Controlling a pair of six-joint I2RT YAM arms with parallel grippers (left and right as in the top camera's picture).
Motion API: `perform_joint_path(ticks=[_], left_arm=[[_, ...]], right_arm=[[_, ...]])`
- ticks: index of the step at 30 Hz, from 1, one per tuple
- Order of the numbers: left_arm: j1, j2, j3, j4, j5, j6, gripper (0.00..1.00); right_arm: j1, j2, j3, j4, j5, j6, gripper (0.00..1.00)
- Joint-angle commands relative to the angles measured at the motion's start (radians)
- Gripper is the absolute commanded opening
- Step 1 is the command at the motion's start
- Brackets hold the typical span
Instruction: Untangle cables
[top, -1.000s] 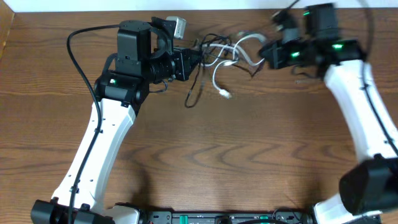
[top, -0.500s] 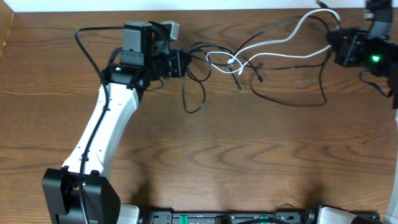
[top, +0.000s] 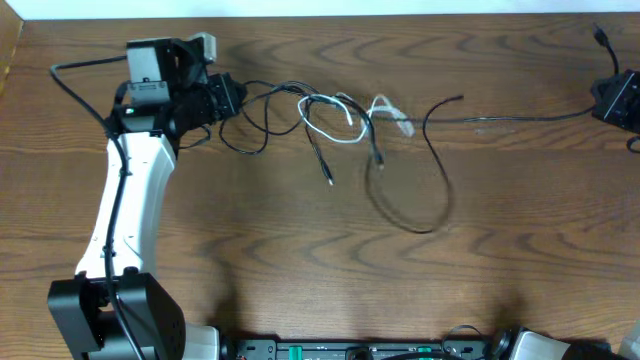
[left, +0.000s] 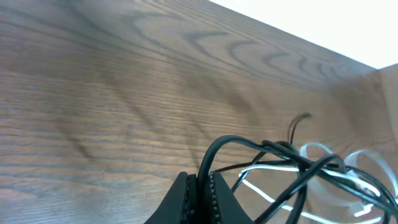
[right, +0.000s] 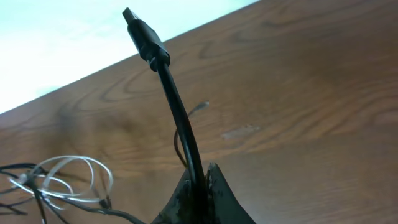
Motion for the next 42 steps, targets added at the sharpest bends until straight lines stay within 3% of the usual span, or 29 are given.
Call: perform_joint_path(ticks=[1,5,6,7,10,12,16,19,25,27,29,36,42], left_arm=[[0.027,-0.031,0.009,0.004,0.066,0.007,0.08],[0.01,-0.04,0.009,0.008,0.124,0.005,0.08],[0.003,-0.042,0.008,0.009,0.126,0.002,0.08],[-0.006,-0.047,0.009,0.009,0.127,0.002,0.08],[-0.032,-0.061,0.009,0.009,0.127,0.002,0.08],[-0.048,-0.073,0.009,0.011,0.127,0.002,0.08],[-0.074,-0.102,0.009,0.018,0.127,-0.018,0.08],[-0.091,-0.123,0.009,0.025,0.15,-0.021,0.08],[-0.131,-0.18,0.009,0.058,0.165,-0.061,0.08],[-0.144,-0.203,0.009,0.09,0.176,-0.085,0.08],[-0.158,-0.237,0.009,0.144,0.176,-0.14,0.08],[-0.168,-0.317,0.009,0.227,0.176,-0.224,0.08],[-0.168,-0.372,0.009,0.234,0.179,-0.224,0.08]], right_arm=[[0.0,0.008,0.018,-0.006,0.012,-0.016,0.01],[0.038,0.027,0.018,-0.023,-0.061,-0.052,0.02],[0.053,0.034,0.018,-0.03,-0.056,-0.053,0.12],[0.065,0.04,0.017,-0.032,-0.051,-0.054,0.28],[0.109,0.069,0.016,-0.039,-0.05,-0.059,0.26],[0.14,0.092,0.016,-0.047,-0.049,-0.076,0.43],[0.199,0.146,0.016,-0.064,-0.05,-0.09,0.4],[0.254,0.182,0.015,-0.081,-0.05,-0.105,0.57],[0.359,0.244,-0.017,-0.07,-0.05,0.044,0.51],[0.389,0.264,-0.031,-0.056,-0.045,0.105,0.61],[0.432,0.28,-0.057,-0.017,-0.013,0.115,0.64],[0.564,0.284,-0.198,0.149,0.055,0.111,0.71],[0.637,0.284,-0.291,0.24,0.042,0.23,0.73]])
